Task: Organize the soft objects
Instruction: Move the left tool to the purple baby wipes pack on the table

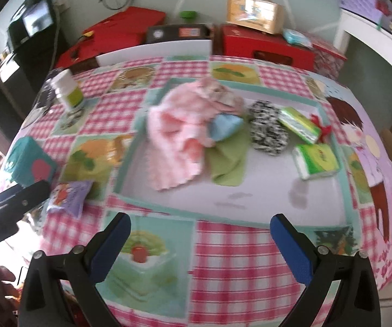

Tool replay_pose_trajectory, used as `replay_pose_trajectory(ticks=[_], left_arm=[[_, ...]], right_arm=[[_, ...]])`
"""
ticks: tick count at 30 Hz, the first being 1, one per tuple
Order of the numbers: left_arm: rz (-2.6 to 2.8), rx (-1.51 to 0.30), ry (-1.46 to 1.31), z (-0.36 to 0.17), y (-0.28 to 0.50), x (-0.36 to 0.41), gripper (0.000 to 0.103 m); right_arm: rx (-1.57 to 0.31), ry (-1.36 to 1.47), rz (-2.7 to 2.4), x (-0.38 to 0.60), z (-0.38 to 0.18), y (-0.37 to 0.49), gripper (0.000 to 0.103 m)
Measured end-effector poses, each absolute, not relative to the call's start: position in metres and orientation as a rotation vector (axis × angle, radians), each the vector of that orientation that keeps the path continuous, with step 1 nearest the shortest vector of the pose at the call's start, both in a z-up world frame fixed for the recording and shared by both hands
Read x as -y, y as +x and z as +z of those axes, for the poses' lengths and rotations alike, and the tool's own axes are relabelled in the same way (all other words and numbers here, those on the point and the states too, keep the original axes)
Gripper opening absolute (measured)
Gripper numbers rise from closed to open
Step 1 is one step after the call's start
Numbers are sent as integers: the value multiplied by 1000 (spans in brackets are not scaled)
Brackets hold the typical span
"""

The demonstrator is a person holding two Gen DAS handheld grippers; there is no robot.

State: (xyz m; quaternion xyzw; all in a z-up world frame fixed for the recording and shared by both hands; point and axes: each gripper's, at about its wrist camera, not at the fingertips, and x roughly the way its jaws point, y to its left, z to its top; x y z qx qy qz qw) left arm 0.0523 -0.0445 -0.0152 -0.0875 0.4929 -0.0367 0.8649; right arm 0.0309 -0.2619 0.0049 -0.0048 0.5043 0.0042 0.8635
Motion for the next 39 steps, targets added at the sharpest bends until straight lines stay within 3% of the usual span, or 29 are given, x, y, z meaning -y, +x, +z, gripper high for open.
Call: replay_pose_trajectory(ticks=[14, 26, 39], left_arm=[[-53, -1105, -195, -37, 54, 33, 94], [66, -1271, -296, -67, 53, 11, 94], [152, -1302, -312, -75, 58, -7, 93]], right_arm=[[-1059, -39, 123, 222, -13, 30, 103], [-1067, -81, 104, 233, -16, 34, 103], [-1083, -88, 133, 229, -25, 41, 103]])
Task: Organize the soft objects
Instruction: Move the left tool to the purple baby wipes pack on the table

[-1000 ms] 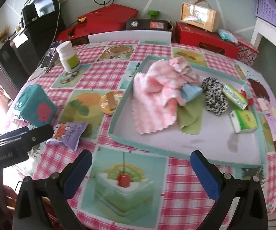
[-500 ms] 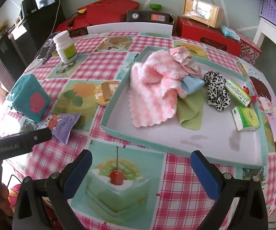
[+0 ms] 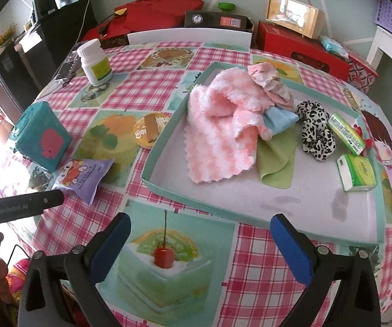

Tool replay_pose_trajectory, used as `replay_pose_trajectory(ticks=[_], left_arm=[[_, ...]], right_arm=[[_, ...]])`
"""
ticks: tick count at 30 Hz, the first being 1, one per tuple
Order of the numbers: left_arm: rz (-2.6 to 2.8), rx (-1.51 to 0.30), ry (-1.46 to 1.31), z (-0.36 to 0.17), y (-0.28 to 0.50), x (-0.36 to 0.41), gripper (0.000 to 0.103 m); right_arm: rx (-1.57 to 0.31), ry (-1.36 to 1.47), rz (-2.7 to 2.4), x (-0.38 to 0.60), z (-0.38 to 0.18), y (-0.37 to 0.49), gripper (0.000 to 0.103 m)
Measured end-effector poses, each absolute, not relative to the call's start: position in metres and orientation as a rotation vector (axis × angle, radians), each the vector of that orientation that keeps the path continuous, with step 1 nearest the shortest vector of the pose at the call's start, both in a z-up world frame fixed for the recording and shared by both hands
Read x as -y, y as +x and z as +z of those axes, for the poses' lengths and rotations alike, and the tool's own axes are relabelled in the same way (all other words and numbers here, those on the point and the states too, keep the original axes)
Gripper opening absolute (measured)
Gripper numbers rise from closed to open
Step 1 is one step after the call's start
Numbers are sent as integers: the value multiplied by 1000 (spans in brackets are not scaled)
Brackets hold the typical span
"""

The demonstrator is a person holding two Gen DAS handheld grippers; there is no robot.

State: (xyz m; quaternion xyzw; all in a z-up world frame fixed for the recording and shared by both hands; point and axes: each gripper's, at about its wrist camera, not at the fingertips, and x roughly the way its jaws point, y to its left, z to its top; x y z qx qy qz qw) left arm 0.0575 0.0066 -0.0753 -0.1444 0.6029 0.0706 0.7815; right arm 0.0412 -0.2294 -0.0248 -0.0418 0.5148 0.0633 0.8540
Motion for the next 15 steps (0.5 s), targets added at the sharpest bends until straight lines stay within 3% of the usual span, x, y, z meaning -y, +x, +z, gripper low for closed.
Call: replay_pose_trajectory(ticks=[15], left_arm=[[-93, -1257, -392, -67, 77, 31, 93]], right_arm=[[-1084, -80, 132, 236, -24, 45, 103]])
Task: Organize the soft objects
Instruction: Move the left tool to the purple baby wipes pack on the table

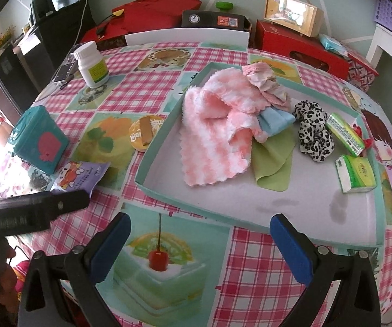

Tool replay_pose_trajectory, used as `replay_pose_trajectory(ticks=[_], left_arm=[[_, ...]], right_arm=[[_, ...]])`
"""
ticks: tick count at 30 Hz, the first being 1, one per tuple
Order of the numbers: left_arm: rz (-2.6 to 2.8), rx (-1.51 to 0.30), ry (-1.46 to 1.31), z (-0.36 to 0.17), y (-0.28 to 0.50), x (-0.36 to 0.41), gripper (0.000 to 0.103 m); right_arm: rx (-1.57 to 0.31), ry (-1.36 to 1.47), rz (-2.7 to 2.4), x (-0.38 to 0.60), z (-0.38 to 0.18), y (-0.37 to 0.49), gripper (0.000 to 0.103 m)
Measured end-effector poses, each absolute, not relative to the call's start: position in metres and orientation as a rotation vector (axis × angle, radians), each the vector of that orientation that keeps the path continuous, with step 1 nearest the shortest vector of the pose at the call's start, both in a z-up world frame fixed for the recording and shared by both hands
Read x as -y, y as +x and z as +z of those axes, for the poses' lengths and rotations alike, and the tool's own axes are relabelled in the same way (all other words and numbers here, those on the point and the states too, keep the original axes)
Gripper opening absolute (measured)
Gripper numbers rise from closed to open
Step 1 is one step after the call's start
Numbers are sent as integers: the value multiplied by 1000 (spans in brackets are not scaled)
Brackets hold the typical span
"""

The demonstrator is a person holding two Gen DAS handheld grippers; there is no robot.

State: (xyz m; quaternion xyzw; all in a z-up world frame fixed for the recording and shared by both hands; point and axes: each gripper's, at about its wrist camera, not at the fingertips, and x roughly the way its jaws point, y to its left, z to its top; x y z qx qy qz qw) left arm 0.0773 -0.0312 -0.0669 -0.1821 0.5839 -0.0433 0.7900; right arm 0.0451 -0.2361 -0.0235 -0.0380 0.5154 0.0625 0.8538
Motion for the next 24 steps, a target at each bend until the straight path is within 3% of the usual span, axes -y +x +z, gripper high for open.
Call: replay_pose_trajectory(ticks=[10, 24], left_arm=[[-144, -1190, -361, -58, 104, 54, 93], [-88, -1244, -272, -72, 130, 66, 93]], right_arm=[[-1088, -69, 103, 251, -22, 46, 103], [-1091, -73, 82, 259, -22, 47, 103]])
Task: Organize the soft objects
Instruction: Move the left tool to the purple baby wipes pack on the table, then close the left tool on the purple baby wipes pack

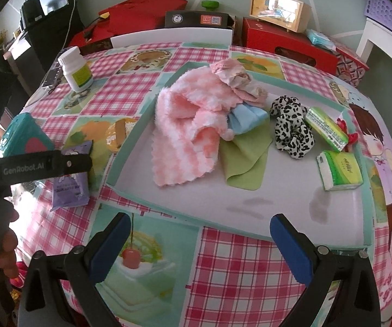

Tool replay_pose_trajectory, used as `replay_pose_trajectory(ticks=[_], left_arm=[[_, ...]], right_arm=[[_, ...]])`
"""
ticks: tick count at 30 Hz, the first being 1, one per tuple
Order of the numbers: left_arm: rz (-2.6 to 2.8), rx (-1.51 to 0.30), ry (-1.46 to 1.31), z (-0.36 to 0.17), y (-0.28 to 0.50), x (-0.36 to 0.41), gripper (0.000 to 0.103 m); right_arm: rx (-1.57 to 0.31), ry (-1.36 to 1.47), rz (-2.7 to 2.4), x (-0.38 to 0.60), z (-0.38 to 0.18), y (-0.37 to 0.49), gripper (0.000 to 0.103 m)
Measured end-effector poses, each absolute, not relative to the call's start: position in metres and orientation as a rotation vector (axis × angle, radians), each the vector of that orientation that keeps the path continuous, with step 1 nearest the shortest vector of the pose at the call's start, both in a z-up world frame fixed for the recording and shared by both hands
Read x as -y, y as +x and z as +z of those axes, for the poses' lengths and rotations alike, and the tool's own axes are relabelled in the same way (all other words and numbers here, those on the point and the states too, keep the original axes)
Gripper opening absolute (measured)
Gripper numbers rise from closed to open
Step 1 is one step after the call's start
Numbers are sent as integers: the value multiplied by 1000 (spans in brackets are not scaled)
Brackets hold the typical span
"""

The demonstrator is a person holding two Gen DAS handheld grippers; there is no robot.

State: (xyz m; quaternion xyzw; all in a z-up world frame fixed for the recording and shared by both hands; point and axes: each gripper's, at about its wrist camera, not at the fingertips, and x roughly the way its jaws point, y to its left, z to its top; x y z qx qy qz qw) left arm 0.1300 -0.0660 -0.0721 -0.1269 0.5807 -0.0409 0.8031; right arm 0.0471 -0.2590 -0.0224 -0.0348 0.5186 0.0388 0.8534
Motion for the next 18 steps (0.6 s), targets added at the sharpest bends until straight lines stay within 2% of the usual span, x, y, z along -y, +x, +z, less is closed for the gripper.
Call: replay_pose_trajectory(ticks=[18], left_arm=[[-16, -1295, -118, -81, 131, 69, 93]], right_arm=[[-1073, -133, 94, 246, -13, 48, 103]])
